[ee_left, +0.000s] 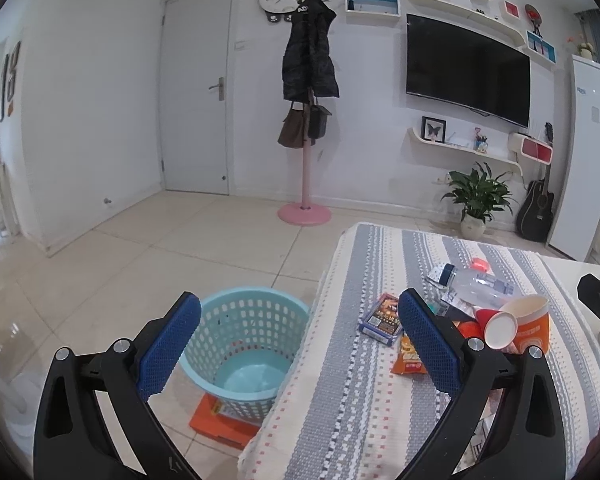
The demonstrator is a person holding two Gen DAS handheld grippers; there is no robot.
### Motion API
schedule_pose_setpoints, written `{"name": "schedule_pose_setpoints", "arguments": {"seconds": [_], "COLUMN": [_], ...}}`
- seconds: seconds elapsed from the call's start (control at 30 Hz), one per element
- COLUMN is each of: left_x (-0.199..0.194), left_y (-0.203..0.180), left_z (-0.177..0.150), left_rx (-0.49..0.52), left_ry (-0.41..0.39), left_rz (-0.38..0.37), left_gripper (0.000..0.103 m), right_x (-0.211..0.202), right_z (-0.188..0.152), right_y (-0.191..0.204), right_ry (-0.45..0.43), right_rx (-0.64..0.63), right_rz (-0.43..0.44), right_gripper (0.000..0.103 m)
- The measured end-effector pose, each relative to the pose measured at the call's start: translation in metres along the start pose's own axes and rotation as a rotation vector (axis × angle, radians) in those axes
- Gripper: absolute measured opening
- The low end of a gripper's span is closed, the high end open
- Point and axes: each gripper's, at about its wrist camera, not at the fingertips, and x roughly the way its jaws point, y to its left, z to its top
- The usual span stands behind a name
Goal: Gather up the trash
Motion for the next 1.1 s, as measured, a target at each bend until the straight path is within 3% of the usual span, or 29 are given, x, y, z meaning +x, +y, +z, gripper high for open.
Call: {"name": "schedule_pose_setpoints", "arguments": {"seconds": [0.3,0.47,0.53,0.67,0.77,0.87,1.1], "left_x": [0.001,0.005,0.011,0.036,0.054,0.079,0.150], "left_y": [0.000,-0.005,-0.010,-0.034,-0.053,-0.073,-0.104], "left_z": [0.001,-0.001,-0.003,-0.015,-0.022,-0.033,-0.067], "left_rx": [-0.001,0.019,0.030,0.070,0.101,0.152,0.221], "left_ry": [-0.002,0.018,0.057,0.210,0.288,0.383,0.626], "left_rz": [-0.002,-0.033,-0.103,-0.307,-0.386,-0.423,-0.456], "left_gripper": [0.096,0.096,0.096,0.096,0.095,0.090,0.076], "right_x": [0.000,0.000,0.002,0.015,0.029,0.051,0.091], "right_z": [-0.001,0.002,0.004,0.005,0.001,-0.009,-0.022], "right_y": [0.001,-0.002,-0.011,-0.031,-0.042,-0.054,-0.057], "right_ry": [-0.002,-0.017,-0.013,0.028,0.075,0.158,0.280], "right_rx": [-0.008,-0.025,-0.017,0.015,0.035,0.042,0.059], "right_rz": [-0.009,-0.060,-0.078,-0.103,-0.083,-0.083,-0.011], "right_gripper": [0.096,0.095,0.093,0.084,0.072,0.059,0.058]}}
